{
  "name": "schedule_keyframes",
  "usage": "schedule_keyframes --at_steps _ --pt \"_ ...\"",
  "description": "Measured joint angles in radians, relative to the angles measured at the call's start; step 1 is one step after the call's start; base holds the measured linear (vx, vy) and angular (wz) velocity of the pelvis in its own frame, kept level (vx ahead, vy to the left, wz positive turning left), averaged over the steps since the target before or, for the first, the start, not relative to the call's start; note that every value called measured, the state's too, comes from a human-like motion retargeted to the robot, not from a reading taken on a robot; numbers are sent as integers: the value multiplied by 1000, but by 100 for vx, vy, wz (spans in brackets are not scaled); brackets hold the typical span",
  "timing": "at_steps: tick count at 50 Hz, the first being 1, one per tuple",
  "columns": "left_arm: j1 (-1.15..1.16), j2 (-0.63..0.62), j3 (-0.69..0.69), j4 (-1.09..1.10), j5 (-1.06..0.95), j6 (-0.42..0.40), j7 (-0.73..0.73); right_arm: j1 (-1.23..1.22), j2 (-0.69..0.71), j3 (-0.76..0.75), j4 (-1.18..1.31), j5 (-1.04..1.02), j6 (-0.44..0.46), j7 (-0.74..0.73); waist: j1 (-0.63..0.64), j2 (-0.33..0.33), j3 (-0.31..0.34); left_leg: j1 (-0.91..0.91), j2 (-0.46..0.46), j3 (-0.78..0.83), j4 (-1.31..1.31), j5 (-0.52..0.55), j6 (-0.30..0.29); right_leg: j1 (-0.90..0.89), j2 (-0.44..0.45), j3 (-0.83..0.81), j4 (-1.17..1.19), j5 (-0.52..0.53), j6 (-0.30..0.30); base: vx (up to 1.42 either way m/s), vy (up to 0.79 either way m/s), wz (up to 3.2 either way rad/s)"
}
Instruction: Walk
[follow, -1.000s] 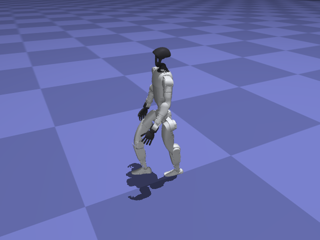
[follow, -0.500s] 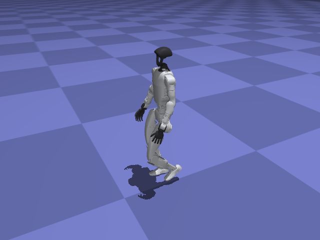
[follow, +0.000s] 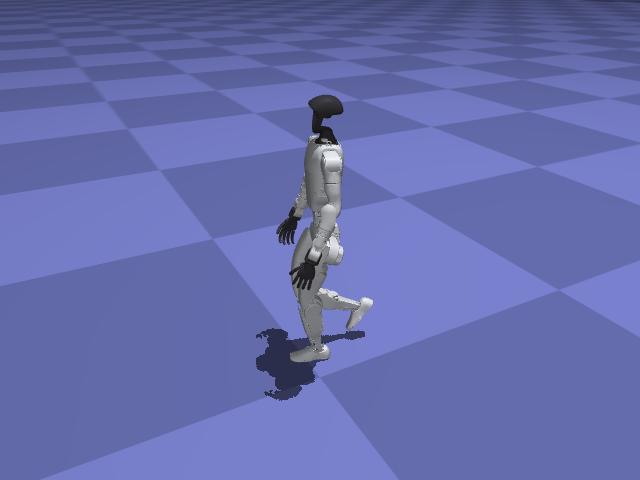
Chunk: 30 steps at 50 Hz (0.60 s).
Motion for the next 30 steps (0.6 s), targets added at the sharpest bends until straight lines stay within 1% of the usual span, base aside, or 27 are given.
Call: schedule_keyframes --at_steps 2,3,5,6,8,10,13,15,17,20,22,23,25,27,30 --pt "-47 23 -5 -45 -2 1 16 -16 -7 -7 10 6 0 -6 -15 14 21 94 1 -33 -93 8 -6 -93 -24 -23 27 -66 -48 55 4 17" --pt "-55 27 -11 -66 -1 -6 30 -4 -8 -8 9 6 -2 -14 -30 10 22 117 -9 -42 -89 -8 -8 -134 -48 -29 30 -108 -64 52 2 29" --pt "-97 46 -10 -117 -5 -11 51 -12 -14 -15 9 6 -1 -27 -45 39 48 200 15 -79 -146 -15 -23 -203 -42 -61 -34 -151 -94 50 -1 26" --pt "-107 50 -12 -140 -7 -19 61 -5 -14 -17 9 6 -1 -34 -55 40 52 224 14 -92 -146 -27 -28 -234 -45 -65 -76 -164 -95 48 -5 29" --pt "-132 59 -16 -188 -14 -34 76 -5 -16 -23 15 5 2 -44 -62 59 70 283 34 -120 -174 -40 -42 -278 -21 -76 -193 -164 -90 46 -8 23" --pt "-148 65 -25 -229 -18 -50 83 -7 -15 -27 29 7 6 -51 -63 75 84 335 54 -145 -203 -50 -53 -305 15 -73 -332 -140 -70 44 -10 9" --pt "-152 64 -47 -263 -9 -71 80 -9 -13 -26 52 4 14 -48 -55 94 86 389 84 -172 -228 -70 -58 -317 78 -40 -551 -80 -34 42 -12 -2" --pt "-137 53 -62 -263 4 -76 73 -2 -11 -18 60 -2 16 -45 -50 86 78 407 80 -184 -210 -95 -54 -329 92 -4 -623 -63 -19 39 -14 -7" --pt "-118 40 -71 -237 24 -71 58 -2 -10 -15 60 -10 16 -38 -42 88 71 423 89 -194 -181 -125 -52 -320 106 7 -653 -44 -21 39 -15 -14" --pt "-80 9 -81 -157 65 -52 24 -4 -13 -10 51 -20 11 -27 -27 98 66 444 111 -207 -106 -164 -59 -286 130 3 -646 -24 -39 39 -15 -26" --pt "-49 -13 -86 -84 96 -35 -4 -5 -16 -4 36 -27 7 -18 -18 108 66 446 129 -226 -32 -177 -73 -253 155 -3 -640 -34 -56 37 -15 -36" --pt "-33 -23 -89 -46 112 -27 -19 -5 -18 0 26 -30 5 -12 -15 115 67 444 139 -233 11 -180 -84 -234 171 -7 -641 -42 -64 36 -14 -39" --pt "-12 -41 -89 34 145 -15 -55 -12 -28 11 0 -36 5 7 -9 156 82 444 191 -248 106 -181 -117 -161 229 -30 -701 -32 -83 35 -13 -43" --pt "23 -48 -95 80 167 -1 -81 -10 -29 23 -23 -42 0 18 -4 167 80 424 211 -253 202 -168 -146 -131 262 -32 -712 -41 -93 32 -11 -44" --pt "56 -46 -100 126 189 9 -108 -10 -34 42 -54 -46 -3 33 1 195 81 385 270 -241 351 -154 -185 -77 318 -43 -761 -39 -109 30 -9 -39"
